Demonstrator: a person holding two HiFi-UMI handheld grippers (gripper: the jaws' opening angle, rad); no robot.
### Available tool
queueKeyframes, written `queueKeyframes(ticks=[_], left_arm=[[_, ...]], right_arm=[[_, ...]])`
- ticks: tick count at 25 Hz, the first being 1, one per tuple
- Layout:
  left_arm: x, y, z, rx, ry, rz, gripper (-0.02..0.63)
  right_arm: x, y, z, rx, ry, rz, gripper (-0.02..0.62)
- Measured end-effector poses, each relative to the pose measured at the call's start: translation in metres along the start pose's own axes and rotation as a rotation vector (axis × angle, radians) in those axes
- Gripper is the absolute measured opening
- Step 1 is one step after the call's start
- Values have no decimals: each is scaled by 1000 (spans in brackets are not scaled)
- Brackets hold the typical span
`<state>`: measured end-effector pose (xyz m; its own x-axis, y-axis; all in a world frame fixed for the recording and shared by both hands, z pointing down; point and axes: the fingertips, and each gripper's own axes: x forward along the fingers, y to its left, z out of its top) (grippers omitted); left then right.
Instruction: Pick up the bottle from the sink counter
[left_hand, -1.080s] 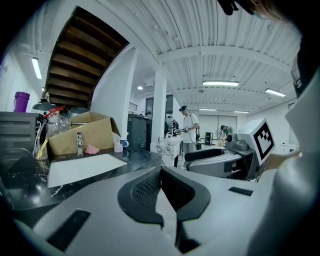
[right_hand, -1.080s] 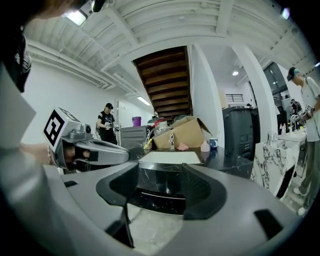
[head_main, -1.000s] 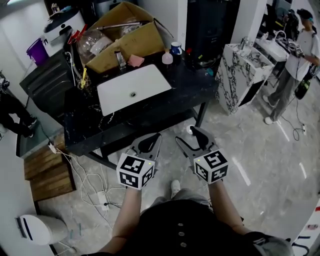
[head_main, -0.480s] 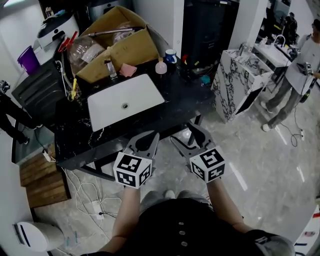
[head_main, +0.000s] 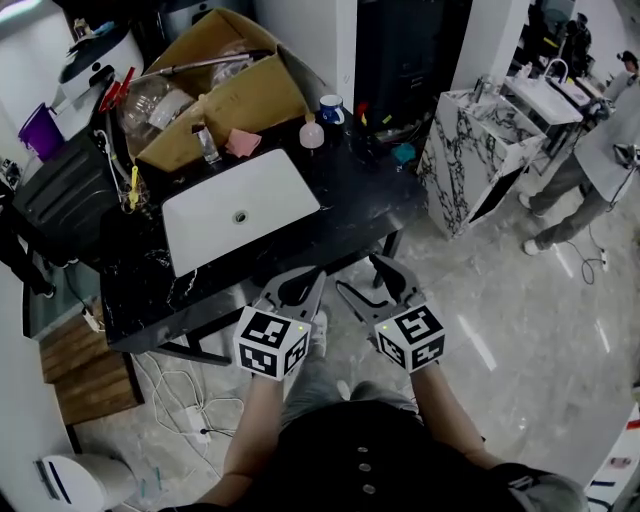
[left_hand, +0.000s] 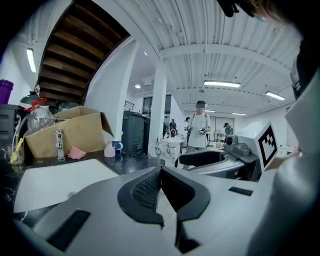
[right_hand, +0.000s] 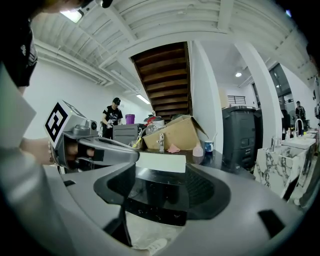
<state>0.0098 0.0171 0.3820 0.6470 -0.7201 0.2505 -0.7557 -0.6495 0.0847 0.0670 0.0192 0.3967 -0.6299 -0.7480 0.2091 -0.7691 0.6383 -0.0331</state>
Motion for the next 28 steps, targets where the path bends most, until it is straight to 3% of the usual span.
queueKeyframes(ticks=[10, 28], left_arm=[[42, 31, 14, -1, 0, -33, 17], [130, 150, 64, 11, -36, -60, 17]], right_arm=[[40, -35, 6, 26, 3, -20, 302], [167, -107, 55, 19, -30, -50, 302]])
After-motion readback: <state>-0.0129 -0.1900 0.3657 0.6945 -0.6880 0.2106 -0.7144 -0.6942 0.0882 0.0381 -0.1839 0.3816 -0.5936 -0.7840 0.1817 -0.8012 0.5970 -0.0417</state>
